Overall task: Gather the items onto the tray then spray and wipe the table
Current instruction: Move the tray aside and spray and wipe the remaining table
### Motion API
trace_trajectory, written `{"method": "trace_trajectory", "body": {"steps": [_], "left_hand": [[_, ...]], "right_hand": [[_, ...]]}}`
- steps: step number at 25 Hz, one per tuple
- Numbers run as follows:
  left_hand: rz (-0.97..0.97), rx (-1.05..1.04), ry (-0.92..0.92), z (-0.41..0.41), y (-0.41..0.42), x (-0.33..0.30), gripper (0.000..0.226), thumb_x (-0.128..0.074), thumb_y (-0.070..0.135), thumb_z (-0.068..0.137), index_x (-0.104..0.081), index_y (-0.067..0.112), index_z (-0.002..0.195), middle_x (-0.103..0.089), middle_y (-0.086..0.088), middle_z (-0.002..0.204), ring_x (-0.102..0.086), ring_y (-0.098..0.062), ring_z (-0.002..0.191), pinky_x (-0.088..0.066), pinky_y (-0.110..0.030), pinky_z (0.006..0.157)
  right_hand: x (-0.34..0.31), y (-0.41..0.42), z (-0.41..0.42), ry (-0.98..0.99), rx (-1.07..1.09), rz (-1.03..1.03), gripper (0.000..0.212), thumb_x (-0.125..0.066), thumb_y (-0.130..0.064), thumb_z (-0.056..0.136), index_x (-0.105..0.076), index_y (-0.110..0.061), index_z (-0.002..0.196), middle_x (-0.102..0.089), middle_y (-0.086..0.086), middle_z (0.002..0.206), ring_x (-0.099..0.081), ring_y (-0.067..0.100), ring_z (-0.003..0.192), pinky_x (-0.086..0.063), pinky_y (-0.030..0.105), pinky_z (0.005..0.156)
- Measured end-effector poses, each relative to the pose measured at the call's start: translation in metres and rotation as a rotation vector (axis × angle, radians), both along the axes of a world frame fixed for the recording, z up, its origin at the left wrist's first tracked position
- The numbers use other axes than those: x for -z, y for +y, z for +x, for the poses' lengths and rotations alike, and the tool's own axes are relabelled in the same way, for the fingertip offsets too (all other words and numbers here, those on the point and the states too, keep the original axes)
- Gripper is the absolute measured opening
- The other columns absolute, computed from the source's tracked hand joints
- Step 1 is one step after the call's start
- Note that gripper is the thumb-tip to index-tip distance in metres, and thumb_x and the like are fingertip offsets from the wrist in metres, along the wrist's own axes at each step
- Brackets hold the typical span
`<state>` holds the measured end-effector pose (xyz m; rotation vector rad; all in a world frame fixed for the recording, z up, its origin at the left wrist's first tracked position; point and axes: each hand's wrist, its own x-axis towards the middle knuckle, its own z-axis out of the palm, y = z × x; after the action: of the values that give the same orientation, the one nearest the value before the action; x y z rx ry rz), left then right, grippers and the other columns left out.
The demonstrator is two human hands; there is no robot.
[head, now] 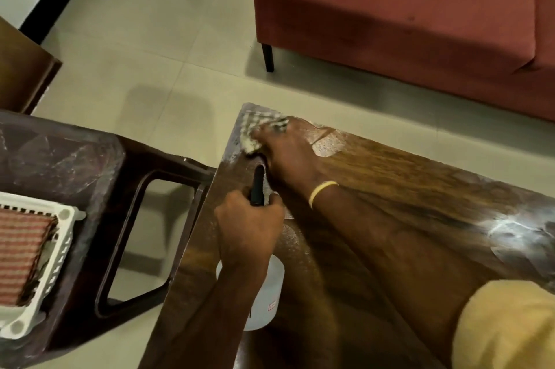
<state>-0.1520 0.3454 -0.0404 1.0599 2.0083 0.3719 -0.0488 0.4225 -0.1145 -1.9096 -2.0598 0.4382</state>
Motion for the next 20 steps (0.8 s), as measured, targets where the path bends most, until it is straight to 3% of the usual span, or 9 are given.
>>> {"method": "trace_trajectory", "body": {"steps": [2, 5, 8, 10, 11, 13, 17, 20], "left_hand": [[0.005, -0.014, -0.011, -0.009, 0.001, -0.004, 0.022, -0.071, 0.034, 0.084, -0.068, 0.012, 0.086, -0.056, 0.006, 0.067, -0.046, -0.001, 0.056, -0.029, -0.015, 0.047], [-0.051, -0.096, -0.027, -0.023, 0.009, -0.008, 0.016, -0.071, 0.027, 0.080, -0.066, 0.012, 0.083, -0.060, 0.001, 0.071, -0.056, -0.011, 0.060, -0.042, -0.023, 0.050], [-0.073, -0.148, -0.083, -0.028, 0.016, -0.008, 0.015, -0.070, 0.029, 0.078, -0.057, 0.021, 0.077, -0.061, 0.000, 0.079, -0.062, -0.019, 0.070, -0.055, -0.032, 0.068], [-0.066, -0.152, -0.108, -0.032, 0.018, -0.014, 0.021, -0.071, 0.032, 0.080, -0.052, 0.024, 0.073, -0.062, 0.000, 0.080, -0.063, -0.017, 0.069, -0.055, -0.032, 0.065], [-0.055, -0.143, -0.112, -0.033, 0.020, -0.017, 0.021, -0.071, 0.034, 0.080, -0.054, 0.023, 0.073, -0.063, 0.000, 0.079, -0.064, -0.018, 0.068, -0.055, -0.032, 0.063], [-0.023, -0.097, -0.100, -0.037, 0.021, -0.021, 0.021, -0.070, 0.036, 0.081, -0.059, 0.021, 0.072, -0.063, 0.001, 0.072, -0.064, -0.017, 0.064, -0.055, -0.032, 0.060], [0.049, -0.048, -0.113, -0.045, 0.015, -0.024, 0.018, -0.070, 0.029, 0.085, -0.063, 0.016, 0.074, -0.059, 0.003, 0.065, -0.058, -0.011, 0.056, -0.050, -0.027, 0.057], [0.041, -0.084, -0.128, -0.049, 0.009, -0.022, 0.019, -0.071, 0.025, 0.085, -0.062, 0.016, 0.071, -0.061, 0.002, 0.063, -0.060, -0.011, 0.055, -0.048, -0.023, 0.054]], "right_hand": [[-0.004, -0.025, 0.014, 0.039, -0.156, -0.043, 0.038, -0.062, -0.019, 0.093, -0.059, -0.027, 0.131, -0.063, 0.003, 0.128, -0.055, 0.022, 0.107, -0.046, 0.029, 0.086], [-0.007, 0.001, 0.033, 0.019, 0.064, -0.046, 0.040, -0.057, -0.021, 0.096, -0.057, -0.031, 0.134, -0.064, 0.008, 0.123, -0.053, 0.023, 0.100, -0.041, 0.028, 0.076], [-0.002, 0.048, -0.003, 0.030, 0.162, -0.052, 0.037, -0.056, -0.017, 0.095, -0.060, -0.027, 0.131, -0.063, 0.016, 0.111, -0.053, 0.031, 0.101, -0.047, 0.036, 0.082], [-0.010, 0.034, -0.032, 0.082, -0.048, -0.053, 0.034, -0.058, -0.011, 0.094, -0.062, -0.019, 0.126, -0.062, 0.018, 0.115, -0.052, 0.032, 0.102, -0.049, 0.039, 0.089], [-0.011, 0.012, -0.036, 0.079, -0.204, -0.077, 0.032, -0.058, -0.010, 0.094, -0.063, -0.017, 0.125, -0.062, 0.014, 0.121, -0.050, 0.028, 0.102, -0.048, 0.034, 0.090], [-0.020, -0.023, -0.024, 0.083, -0.357, -0.103, 0.028, -0.060, -0.016, 0.096, -0.064, -0.023, 0.122, -0.064, 0.003, 0.118, -0.041, 0.012, 0.089, -0.036, 0.011, 0.076], [0.001, 0.046, -0.015, 0.052, -0.019, -0.047, 0.038, -0.054, -0.027, 0.098, -0.055, -0.037, 0.134, -0.060, 0.011, 0.114, -0.044, 0.018, 0.091, -0.035, 0.025, 0.070], [0.004, 0.038, -0.044, 0.027, 0.007, -0.065, 0.033, -0.054, -0.023, 0.096, -0.060, -0.028, 0.128, -0.060, 0.009, 0.112, -0.046, 0.021, 0.095, -0.045, 0.032, 0.076]]}}
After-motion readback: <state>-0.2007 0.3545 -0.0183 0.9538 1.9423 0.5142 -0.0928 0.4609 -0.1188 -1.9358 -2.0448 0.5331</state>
